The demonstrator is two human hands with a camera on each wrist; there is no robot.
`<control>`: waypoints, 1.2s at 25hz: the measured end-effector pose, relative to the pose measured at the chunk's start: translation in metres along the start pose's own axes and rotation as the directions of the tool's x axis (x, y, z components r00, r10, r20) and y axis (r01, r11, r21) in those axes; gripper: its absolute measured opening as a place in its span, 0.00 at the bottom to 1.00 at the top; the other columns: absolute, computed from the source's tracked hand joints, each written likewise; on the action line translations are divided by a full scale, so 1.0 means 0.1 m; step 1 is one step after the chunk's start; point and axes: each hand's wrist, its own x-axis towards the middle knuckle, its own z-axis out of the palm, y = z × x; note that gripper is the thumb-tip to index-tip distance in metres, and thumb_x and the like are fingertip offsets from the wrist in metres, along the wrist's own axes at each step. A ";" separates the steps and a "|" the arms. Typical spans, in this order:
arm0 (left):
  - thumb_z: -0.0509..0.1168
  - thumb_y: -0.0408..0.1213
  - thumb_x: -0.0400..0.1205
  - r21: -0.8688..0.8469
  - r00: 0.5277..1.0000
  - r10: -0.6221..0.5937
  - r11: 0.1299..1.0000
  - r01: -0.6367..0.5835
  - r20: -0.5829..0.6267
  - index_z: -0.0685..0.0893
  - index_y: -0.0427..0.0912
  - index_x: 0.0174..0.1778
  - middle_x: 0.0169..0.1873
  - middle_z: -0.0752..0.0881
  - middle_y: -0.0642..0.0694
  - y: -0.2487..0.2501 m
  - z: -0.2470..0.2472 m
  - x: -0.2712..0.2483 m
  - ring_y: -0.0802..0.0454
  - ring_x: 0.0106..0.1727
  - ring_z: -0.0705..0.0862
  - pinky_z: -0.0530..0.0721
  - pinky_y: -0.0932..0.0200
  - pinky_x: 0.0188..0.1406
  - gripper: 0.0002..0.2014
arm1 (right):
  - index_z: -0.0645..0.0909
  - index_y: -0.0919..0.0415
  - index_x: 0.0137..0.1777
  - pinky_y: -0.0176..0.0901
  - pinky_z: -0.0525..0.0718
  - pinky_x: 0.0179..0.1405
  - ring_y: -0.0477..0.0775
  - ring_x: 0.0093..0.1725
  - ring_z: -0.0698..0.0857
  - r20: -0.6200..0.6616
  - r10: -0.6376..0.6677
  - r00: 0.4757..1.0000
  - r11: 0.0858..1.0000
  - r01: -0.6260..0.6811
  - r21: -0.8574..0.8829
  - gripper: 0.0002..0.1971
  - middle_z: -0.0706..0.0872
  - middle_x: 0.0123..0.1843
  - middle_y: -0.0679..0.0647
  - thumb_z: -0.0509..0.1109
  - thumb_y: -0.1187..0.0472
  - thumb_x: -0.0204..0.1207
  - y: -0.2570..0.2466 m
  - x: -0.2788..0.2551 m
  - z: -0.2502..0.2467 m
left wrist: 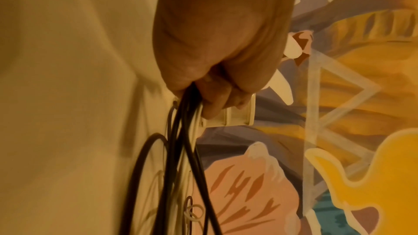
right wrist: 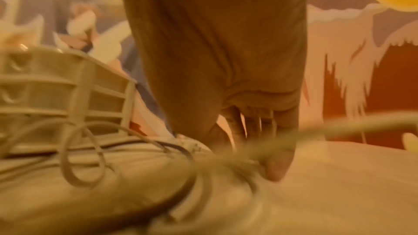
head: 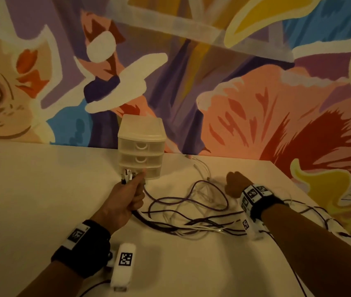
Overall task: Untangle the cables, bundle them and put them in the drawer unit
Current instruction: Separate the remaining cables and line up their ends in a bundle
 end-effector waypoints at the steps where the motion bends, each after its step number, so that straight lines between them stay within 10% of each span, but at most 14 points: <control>1: 0.70 0.47 0.90 0.004 1.000 -0.005 1.000 0.005 0.002 0.72 0.50 0.34 0.23 0.61 0.54 -0.01 -0.03 0.01 0.58 0.22 0.56 0.58 0.64 0.16 0.20 | 0.73 0.67 0.78 0.56 0.76 0.79 0.70 0.81 0.77 -0.023 0.008 1.000 1.000 -0.009 -0.024 0.20 0.74 0.81 0.69 0.65 0.58 0.90 0.02 0.04 0.06; 5: 0.72 0.49 0.89 -0.002 1.000 -0.001 1.000 0.001 -0.005 0.75 0.49 0.36 0.27 0.60 0.51 -0.05 -0.13 0.04 0.56 0.24 0.56 0.59 0.63 0.17 0.18 | 0.74 0.60 0.43 0.56 0.88 0.60 0.71 0.62 0.89 -0.063 0.056 0.996 0.983 -0.044 0.176 0.11 0.87 0.65 0.72 0.66 0.60 0.89 0.10 0.20 -0.11; 8: 0.72 0.50 0.89 -0.001 1.000 -0.008 1.000 0.008 -0.021 0.76 0.49 0.35 0.27 0.60 0.50 -0.09 -0.15 0.06 0.56 0.25 0.56 0.59 0.62 0.18 0.19 | 0.78 0.64 0.57 0.55 0.90 0.53 0.63 0.50 0.90 0.006 0.055 0.998 0.971 -0.055 0.234 0.14 0.89 0.62 0.68 0.72 0.52 0.88 0.14 0.19 -0.30; 10: 0.72 0.51 0.88 0.015 1.000 -0.011 1.000 0.011 -0.013 0.74 0.50 0.35 0.27 0.60 0.51 -0.09 -0.16 0.07 0.56 0.24 0.56 0.59 0.62 0.18 0.20 | 0.78 0.59 0.63 0.53 0.88 0.62 0.61 0.57 0.91 0.155 0.028 0.988 0.991 -0.007 -0.132 0.22 0.90 0.64 0.59 0.71 0.40 0.86 0.13 0.13 -0.25; 13: 0.72 0.51 0.88 0.032 0.999 -0.018 0.999 0.017 0.034 0.72 0.50 0.38 0.26 0.60 0.52 -0.08 -0.15 0.02 0.56 0.24 0.56 0.59 0.62 0.18 0.19 | 0.85 0.59 0.49 0.51 0.89 0.59 0.54 0.39 0.89 0.252 0.010 0.968 0.967 0.056 -0.250 0.18 0.96 0.51 0.58 0.72 0.42 0.85 -0.01 0.09 -0.27; 16: 0.73 0.51 0.88 0.052 0.999 -0.027 0.998 0.025 0.038 0.68 0.52 0.33 0.26 0.59 0.51 -0.07 -0.14 -0.03 0.56 0.24 0.55 0.58 0.62 0.18 0.23 | 0.90 0.72 0.60 0.53 0.84 0.64 0.61 0.51 0.88 -0.107 -0.121 0.987 0.991 0.125 0.035 0.20 0.91 0.54 0.66 0.79 0.52 0.82 -0.14 0.20 -0.88; 19: 0.73 0.51 0.87 0.064 0.999 -0.024 0.998 0.022 0.038 0.66 0.53 0.31 0.27 0.58 0.51 -0.06 -0.13 -0.06 0.56 0.25 0.55 0.56 0.61 0.19 0.25 | 0.91 0.68 0.56 0.59 0.87 0.68 0.63 0.57 0.91 -0.741 0.114 0.662 0.797 0.384 0.467 0.14 0.94 0.56 0.65 0.76 0.55 0.84 -0.25 0.10 -1.90; 22: 0.74 0.50 0.86 0.050 1.000 -0.005 0.999 0.004 0.025 0.67 0.52 0.32 0.27 0.58 0.50 -0.06 -0.16 -0.05 0.55 0.25 0.55 0.57 0.60 0.20 0.23 | 0.89 0.63 0.63 0.49 0.84 0.64 0.60 0.58 0.88 -0.936 0.206 0.286 0.743 0.577 0.340 0.15 0.91 0.59 0.64 0.64 0.58 0.89 -0.25 -0.10 -2.65; 24: 0.74 0.50 0.85 0.041 1.000 0.003 0.999 -0.003 0.009 0.67 0.52 0.32 0.27 0.59 0.50 -0.05 -0.18 -0.04 0.56 0.25 0.55 0.57 0.60 0.20 0.23 | 0.89 0.66 0.66 0.43 0.81 0.63 0.62 0.60 0.89 -0.979 0.010 0.203 0.762 0.632 0.139 0.17 0.91 0.62 0.66 0.61 0.66 0.86 -0.28 -0.21 -2.71; 26: 0.74 0.51 0.84 0.053 1.000 -0.001 0.999 0.001 -0.005 0.67 0.52 0.32 0.26 0.59 0.50 -0.04 -0.20 -0.03 0.55 0.25 0.55 0.57 0.60 0.20 0.24 | 0.93 0.66 0.53 0.43 0.84 0.55 0.66 0.50 0.93 -0.930 -0.195 0.312 0.760 0.647 0.057 0.14 0.95 0.49 0.63 0.65 0.72 0.81 -0.38 -0.24 -2.30; 30: 0.76 0.54 0.82 0.089 1.000 -0.016 0.996 0.017 -0.008 0.66 0.53 0.33 0.27 0.58 0.50 -0.03 -0.19 -0.07 0.55 0.26 0.55 0.56 0.60 0.20 0.25 | 0.92 0.48 0.34 0.35 0.82 0.41 0.33 0.34 0.87 -0.677 -0.187 0.711 0.725 0.566 0.394 0.19 0.91 0.34 0.30 0.70 0.53 0.87 -0.83 -0.50 -0.98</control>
